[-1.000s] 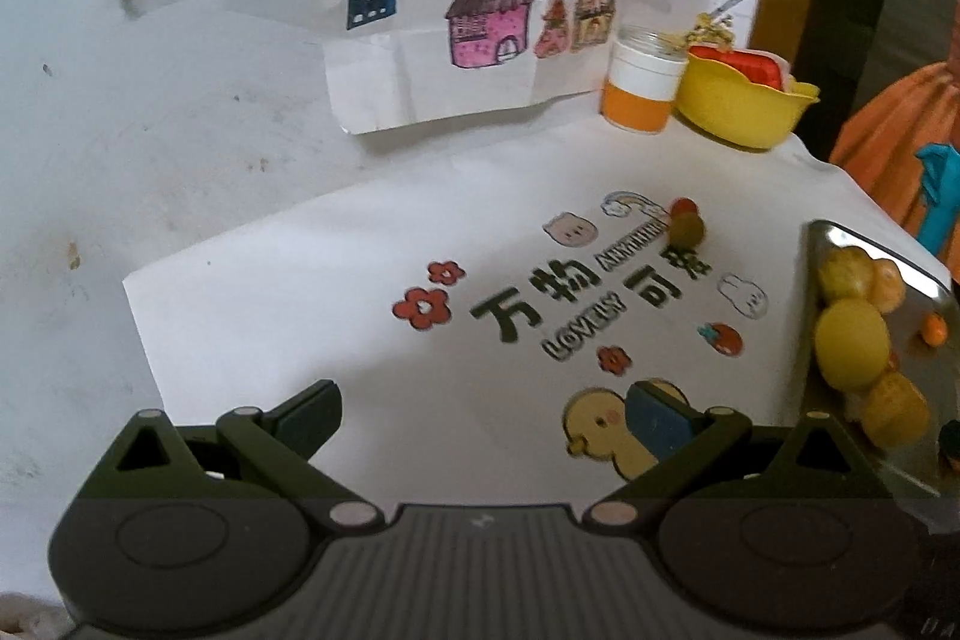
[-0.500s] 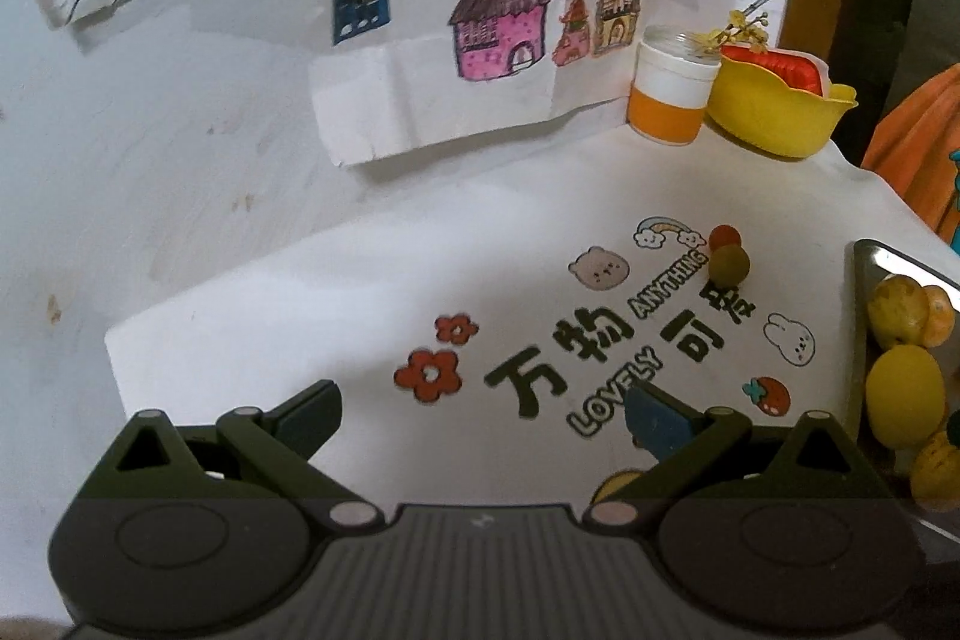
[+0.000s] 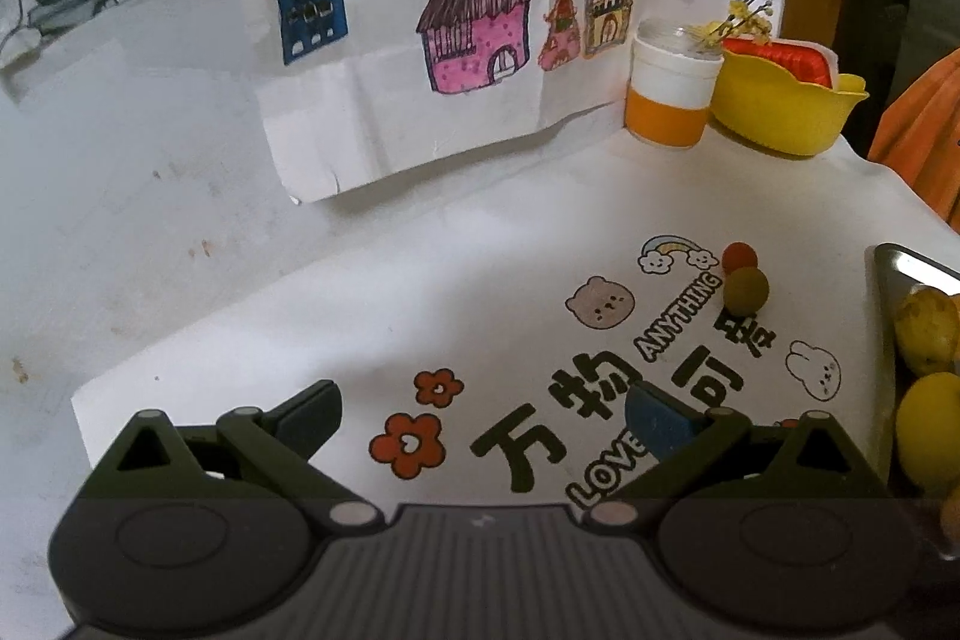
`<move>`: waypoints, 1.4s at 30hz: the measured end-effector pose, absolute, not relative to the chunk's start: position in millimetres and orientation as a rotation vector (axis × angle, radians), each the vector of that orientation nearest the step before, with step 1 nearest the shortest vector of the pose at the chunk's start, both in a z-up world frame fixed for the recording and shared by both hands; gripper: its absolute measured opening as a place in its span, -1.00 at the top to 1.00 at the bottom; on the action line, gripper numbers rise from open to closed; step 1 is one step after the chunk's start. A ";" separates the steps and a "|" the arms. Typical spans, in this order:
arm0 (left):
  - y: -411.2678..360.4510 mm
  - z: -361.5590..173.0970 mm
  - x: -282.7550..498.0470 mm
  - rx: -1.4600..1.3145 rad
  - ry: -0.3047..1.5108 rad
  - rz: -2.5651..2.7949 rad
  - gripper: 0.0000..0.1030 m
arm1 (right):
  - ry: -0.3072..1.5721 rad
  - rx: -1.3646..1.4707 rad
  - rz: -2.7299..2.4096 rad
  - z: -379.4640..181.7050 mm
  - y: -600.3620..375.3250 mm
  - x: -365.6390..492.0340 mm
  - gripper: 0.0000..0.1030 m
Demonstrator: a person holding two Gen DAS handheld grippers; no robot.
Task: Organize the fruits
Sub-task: 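Move both open tools toward the red cherry tomato and small brown fruit on the paper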
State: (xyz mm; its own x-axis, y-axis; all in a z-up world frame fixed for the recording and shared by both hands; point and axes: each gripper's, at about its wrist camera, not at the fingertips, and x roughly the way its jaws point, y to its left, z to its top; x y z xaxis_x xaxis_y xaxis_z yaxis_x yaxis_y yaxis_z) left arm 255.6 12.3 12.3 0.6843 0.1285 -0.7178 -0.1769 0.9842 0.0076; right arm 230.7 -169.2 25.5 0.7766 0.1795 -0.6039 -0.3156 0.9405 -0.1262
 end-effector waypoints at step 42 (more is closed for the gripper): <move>-26.2 -3.1 368.5 -0.064 0.793 -0.140 -0.99 | 0.660 -0.181 0.228 -0.4 -150.6 307.0 -0.73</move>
State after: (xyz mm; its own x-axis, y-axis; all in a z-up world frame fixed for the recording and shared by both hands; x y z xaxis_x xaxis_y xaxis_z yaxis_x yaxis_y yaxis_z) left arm 368.5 -26.2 -3.1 0.6932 -0.1496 -0.7050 0.1013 0.9887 -0.1102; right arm 307.0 -150.6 -0.4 0.7665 0.1513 -0.6241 -0.2656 0.9595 -0.0937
